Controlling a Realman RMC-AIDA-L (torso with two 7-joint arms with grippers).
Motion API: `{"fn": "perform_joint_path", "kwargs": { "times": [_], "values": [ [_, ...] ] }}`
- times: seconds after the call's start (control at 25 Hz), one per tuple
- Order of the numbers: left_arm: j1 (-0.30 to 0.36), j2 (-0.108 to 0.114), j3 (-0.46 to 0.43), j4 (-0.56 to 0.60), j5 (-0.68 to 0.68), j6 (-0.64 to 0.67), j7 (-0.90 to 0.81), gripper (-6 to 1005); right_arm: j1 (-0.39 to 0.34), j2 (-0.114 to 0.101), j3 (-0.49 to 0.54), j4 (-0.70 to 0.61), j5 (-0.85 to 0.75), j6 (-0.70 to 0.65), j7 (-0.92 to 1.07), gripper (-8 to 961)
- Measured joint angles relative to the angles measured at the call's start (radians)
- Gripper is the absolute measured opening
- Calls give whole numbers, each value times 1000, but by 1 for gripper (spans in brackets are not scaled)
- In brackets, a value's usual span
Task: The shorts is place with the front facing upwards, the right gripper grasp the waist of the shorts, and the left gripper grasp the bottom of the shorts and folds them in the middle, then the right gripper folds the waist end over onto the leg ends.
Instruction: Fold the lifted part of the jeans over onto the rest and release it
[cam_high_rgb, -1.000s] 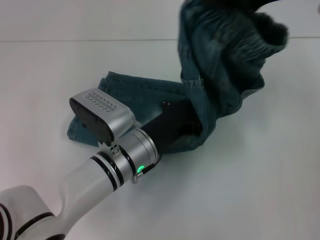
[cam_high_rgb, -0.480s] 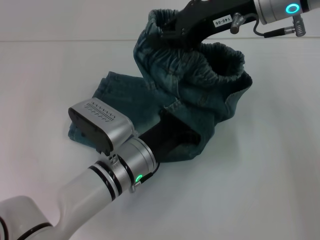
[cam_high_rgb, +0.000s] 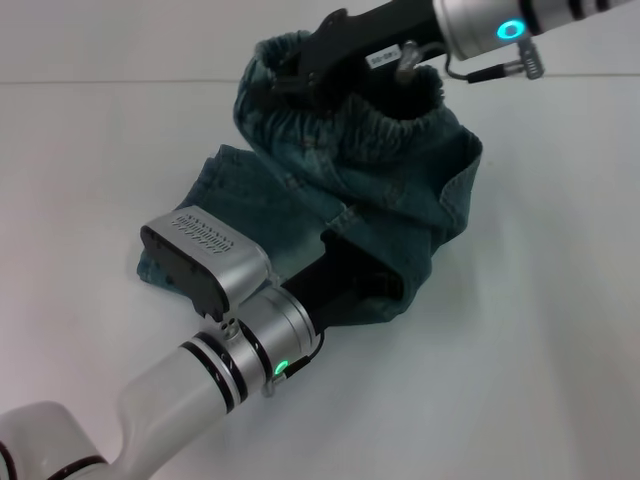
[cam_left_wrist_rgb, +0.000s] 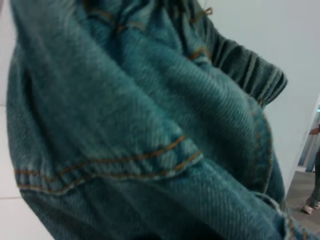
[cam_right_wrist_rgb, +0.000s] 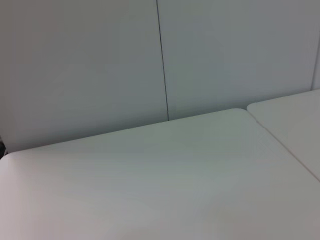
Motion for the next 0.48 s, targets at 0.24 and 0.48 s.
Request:
{"fn": "perform_joint_path", "kwargs": {
  "times": [0.24, 0.48],
  "values": [
    [9, 0, -3, 3, 0, -1, 0, 1, 50, 6, -41, 98, 7, 89, -44, 65],
    [16, 0, -3, 4, 0, 4, 0, 1, 89, 13, -92, 173, 8, 168, -91, 65]
  ]
}}
